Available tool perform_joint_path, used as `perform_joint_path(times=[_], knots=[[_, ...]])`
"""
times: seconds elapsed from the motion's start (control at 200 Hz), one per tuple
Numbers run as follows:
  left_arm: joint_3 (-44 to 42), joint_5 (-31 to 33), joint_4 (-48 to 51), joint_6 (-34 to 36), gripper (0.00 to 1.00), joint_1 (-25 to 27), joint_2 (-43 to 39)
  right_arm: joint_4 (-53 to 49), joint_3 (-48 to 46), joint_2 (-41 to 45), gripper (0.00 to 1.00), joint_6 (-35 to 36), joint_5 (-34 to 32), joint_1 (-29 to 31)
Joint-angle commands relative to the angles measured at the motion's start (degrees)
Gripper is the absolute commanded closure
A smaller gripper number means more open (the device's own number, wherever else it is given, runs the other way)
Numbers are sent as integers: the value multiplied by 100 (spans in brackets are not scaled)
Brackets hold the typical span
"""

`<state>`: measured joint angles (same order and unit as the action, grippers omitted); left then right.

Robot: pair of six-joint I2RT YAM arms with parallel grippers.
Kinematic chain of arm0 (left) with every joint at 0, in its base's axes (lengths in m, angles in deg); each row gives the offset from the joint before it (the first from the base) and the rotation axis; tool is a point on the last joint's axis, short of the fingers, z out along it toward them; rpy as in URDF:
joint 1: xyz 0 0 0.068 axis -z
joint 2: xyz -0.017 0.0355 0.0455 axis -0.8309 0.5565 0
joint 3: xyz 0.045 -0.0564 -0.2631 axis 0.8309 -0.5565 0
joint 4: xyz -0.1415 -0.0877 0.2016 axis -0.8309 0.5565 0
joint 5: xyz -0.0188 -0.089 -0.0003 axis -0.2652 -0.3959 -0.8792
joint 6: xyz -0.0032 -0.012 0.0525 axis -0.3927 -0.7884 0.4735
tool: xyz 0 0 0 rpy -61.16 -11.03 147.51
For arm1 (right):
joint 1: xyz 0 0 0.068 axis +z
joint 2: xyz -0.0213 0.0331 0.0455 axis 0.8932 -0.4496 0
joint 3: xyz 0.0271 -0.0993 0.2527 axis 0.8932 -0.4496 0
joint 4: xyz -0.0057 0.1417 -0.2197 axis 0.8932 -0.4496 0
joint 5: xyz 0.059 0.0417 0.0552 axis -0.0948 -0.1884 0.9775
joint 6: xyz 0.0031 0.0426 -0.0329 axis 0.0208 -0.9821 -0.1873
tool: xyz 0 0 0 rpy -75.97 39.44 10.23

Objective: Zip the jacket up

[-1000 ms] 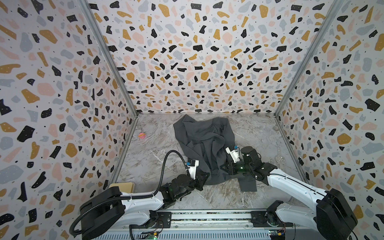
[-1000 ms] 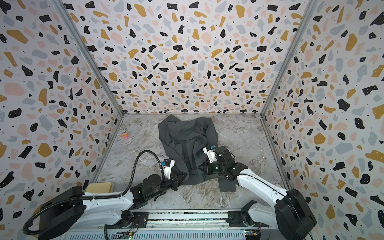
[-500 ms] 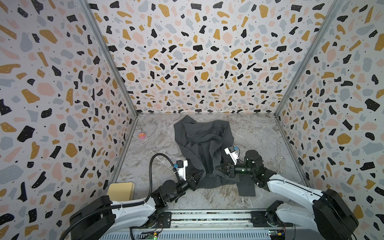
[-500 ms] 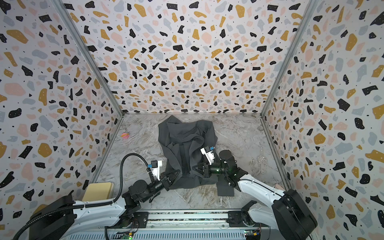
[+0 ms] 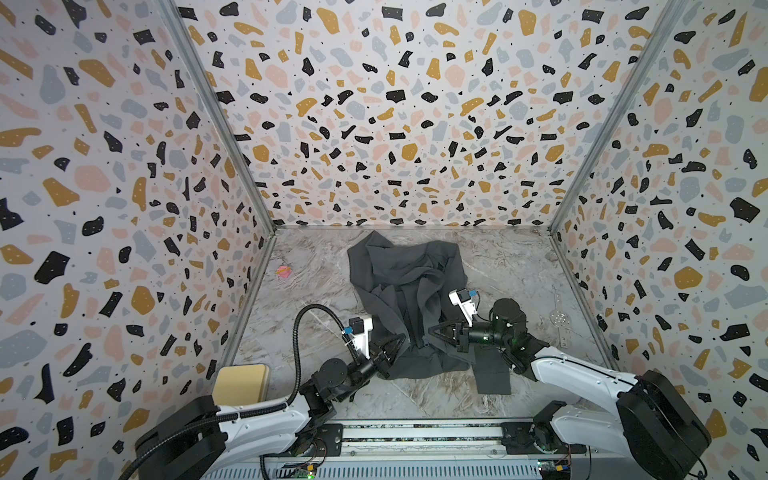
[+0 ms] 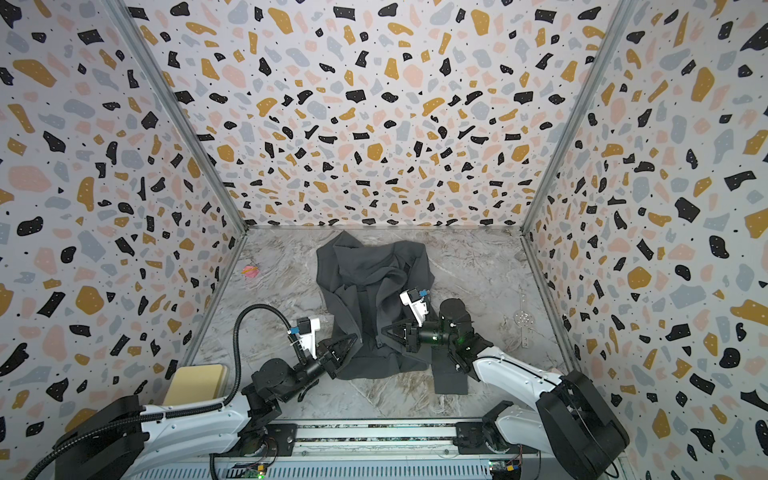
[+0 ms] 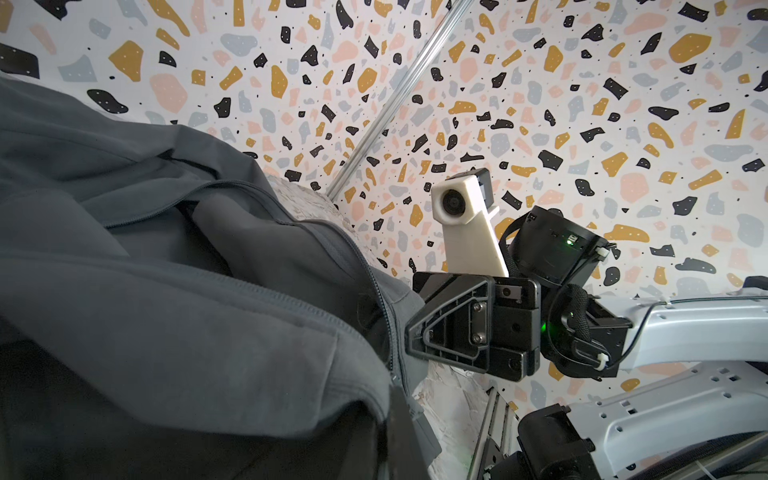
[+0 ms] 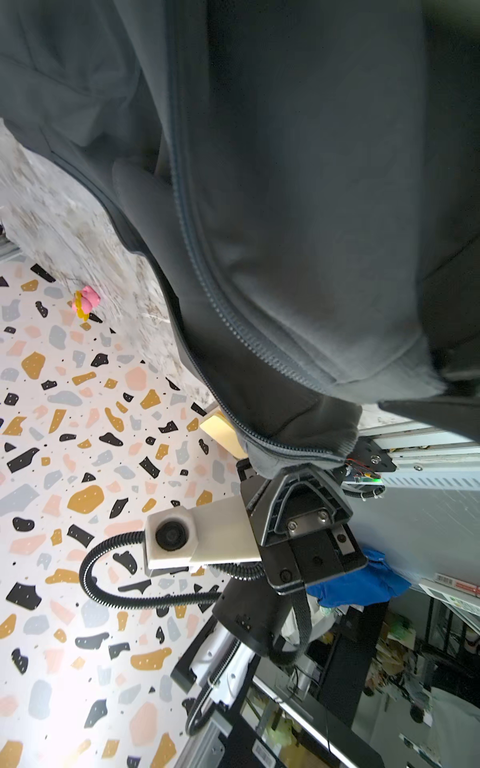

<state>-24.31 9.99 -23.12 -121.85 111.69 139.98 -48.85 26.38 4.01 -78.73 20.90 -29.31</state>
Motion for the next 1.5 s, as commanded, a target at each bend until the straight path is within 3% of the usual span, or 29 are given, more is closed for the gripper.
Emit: perform_joint_path(times=[0.0,0.105,0.35,0.601,1.497], knots=[[235,-249,-682,310,100,-48,32,1206,-36,-207,100,-352,738,-23],[278,-353,-881,344,100,-57,133,1803,-50,-390,100,-704,851,2],[471,-581,-1079,549,100,-55,525,1983,108,-603,100,-772,1018,12],[451,-318,-1232,680,100,-54,605,2267,89,-618,100,-896,1111,22],[193,-337,-1737,586,100,-84,751,3030,98,-732,100,-1451,1223,12]])
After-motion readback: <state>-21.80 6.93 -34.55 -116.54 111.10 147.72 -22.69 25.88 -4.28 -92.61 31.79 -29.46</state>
